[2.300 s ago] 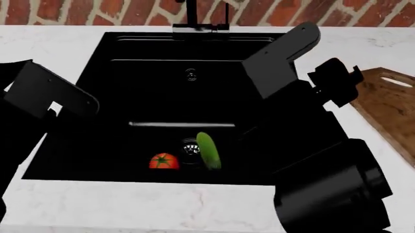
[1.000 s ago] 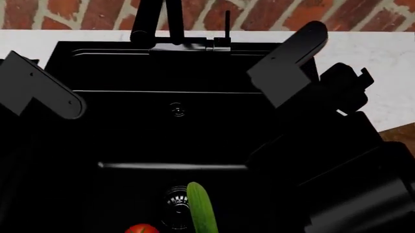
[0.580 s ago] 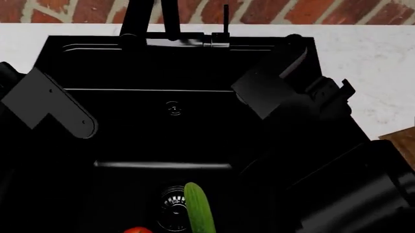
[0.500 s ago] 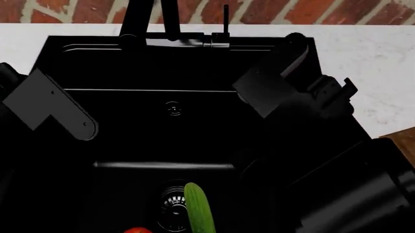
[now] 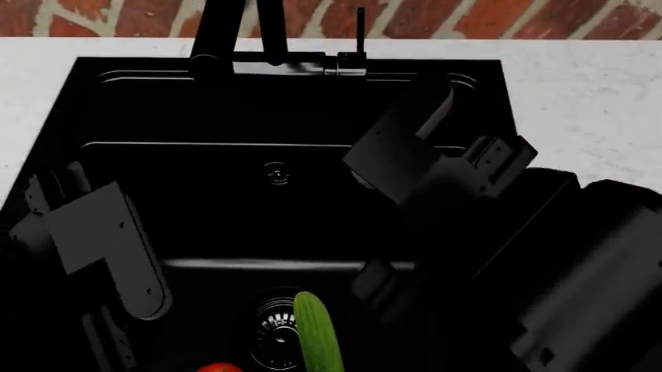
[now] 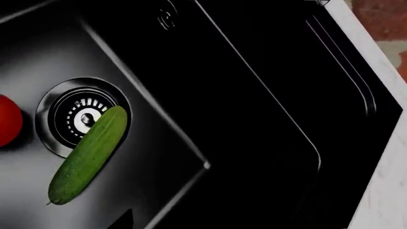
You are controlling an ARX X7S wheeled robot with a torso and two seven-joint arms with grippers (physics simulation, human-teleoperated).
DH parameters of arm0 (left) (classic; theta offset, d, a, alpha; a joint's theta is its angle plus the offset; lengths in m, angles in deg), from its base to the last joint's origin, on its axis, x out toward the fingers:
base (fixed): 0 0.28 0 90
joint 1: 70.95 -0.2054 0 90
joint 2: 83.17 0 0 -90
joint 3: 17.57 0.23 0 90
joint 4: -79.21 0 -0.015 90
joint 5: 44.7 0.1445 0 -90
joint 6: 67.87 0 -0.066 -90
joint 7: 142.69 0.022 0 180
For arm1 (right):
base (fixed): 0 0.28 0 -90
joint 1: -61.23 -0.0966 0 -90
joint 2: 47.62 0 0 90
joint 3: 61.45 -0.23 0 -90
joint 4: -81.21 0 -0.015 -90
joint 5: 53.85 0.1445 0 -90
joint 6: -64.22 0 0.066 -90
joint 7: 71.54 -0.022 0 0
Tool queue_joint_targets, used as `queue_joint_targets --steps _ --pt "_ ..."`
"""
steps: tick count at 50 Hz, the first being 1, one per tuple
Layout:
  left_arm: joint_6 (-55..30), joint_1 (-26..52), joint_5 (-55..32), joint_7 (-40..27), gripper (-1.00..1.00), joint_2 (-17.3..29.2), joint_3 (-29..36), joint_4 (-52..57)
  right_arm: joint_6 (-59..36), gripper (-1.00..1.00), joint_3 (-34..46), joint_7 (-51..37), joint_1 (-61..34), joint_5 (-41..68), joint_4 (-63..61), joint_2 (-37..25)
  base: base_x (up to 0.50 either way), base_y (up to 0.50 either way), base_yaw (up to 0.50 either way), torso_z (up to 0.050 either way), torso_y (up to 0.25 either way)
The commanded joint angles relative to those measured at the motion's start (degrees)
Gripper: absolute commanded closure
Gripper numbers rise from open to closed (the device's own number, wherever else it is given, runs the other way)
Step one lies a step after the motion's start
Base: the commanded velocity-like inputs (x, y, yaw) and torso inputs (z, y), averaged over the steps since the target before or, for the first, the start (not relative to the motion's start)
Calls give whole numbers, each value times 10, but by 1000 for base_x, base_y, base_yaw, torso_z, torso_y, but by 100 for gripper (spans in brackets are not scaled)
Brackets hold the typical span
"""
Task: Pick the vegetables from the sink and place them on the cutting board.
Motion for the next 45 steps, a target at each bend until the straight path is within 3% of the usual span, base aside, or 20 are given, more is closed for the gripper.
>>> queue_joint_targets --steps 1,16,23,34,38,39,45 --pt "12 31 -30 111 -100 15 27 -9 58 -100 64 51 -44 18 61 4 0 0 0 0 0" --pt "82 28 -52 166 -100 2 52 -79 96 -100 96 89 -75 -3 132 23 0 0 0 0 0" --pt "141 35 -41 154 -100 -42 45 -209 124 -100 116 106 -76 -15 163 37 0 0 0 0 0" --pt "208 11 -30 170 -100 -75 86 -287 139 -100 126 114 -65 -18 178 36 0 0 0 0 0" --pt "214 9 -15 191 -100 -74 126 -298 150 -100 131 120 -65 -22 192 40 0 0 0 0 0" --pt "231 17 -2 203 -100 -94 151 -341 166 -100 135 126 -58 -26 207 43 0 0 0 0 0" --pt "246 9 -2 204 -100 -102 159 -357 171 -100 135 127 -54 -27 213 45 0 0 0 0 0"
